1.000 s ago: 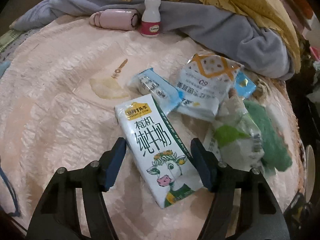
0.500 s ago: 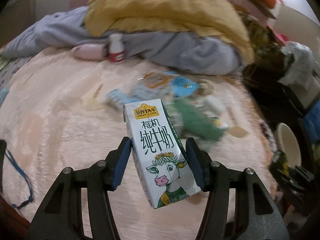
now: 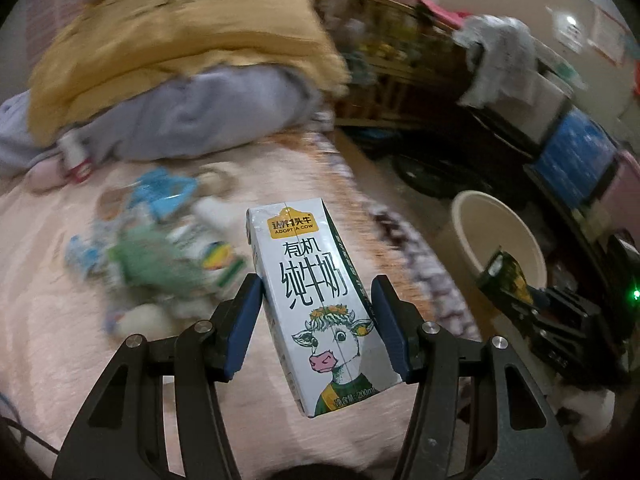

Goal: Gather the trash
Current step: 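Carry both items to the white bucket and open both tools to drop them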

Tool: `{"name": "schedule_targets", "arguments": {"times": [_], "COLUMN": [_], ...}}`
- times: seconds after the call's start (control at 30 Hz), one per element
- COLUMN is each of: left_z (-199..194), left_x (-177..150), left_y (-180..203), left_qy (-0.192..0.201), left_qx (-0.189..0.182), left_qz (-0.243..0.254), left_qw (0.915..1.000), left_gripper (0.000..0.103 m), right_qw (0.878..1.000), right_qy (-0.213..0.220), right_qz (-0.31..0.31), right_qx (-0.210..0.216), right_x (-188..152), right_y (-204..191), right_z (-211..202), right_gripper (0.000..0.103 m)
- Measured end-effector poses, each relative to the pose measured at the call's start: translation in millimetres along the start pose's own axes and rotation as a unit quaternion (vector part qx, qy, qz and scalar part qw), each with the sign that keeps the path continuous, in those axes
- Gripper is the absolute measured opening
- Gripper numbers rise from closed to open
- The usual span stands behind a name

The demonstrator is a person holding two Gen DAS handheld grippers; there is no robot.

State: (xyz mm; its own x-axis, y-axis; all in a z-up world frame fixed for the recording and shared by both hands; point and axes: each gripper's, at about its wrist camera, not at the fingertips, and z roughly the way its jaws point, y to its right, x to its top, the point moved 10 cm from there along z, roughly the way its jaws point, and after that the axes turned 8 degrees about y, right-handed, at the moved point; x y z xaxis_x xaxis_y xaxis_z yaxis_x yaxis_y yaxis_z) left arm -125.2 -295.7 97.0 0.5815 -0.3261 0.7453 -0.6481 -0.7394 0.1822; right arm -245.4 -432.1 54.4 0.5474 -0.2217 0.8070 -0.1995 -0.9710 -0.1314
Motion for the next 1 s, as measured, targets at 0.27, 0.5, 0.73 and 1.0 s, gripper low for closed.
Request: {"name": "schedule_targets", "arguments": {"times": [0.27,0.5,0.73,1.0], "left_z": [45,91,134,160], "left_x": [15,30,33,28], "left_y": [103,183,228,236], "left_qy": [-0.023,-0.051,-0.064,-0.090], "left_qx": [-0.071,-0.133,-0.156,-0.186], "left_qz": [0.039,0.041,0.036,-0.014], "left_qw": [0.9964,0.9889,0.9851,0.9784], "left_gripper": [0.055,0.055,0.056,0.057], "right_qw": [0.996,0.986,0.977,0.966], "right_qy": [0.008,0.003,0.007,0.021], "right_qz": [0.051,0.103,0.150,0.208], "right_qx": [-0.079,-0.128,-0.153,-0.155], "right_x": [-3,-10,-20,-25], "right_y": [100,168,208,229], "right_z": [-17,-13,-5,-5], "right_gripper": [0.027,0.027,0.029,0.048]}}
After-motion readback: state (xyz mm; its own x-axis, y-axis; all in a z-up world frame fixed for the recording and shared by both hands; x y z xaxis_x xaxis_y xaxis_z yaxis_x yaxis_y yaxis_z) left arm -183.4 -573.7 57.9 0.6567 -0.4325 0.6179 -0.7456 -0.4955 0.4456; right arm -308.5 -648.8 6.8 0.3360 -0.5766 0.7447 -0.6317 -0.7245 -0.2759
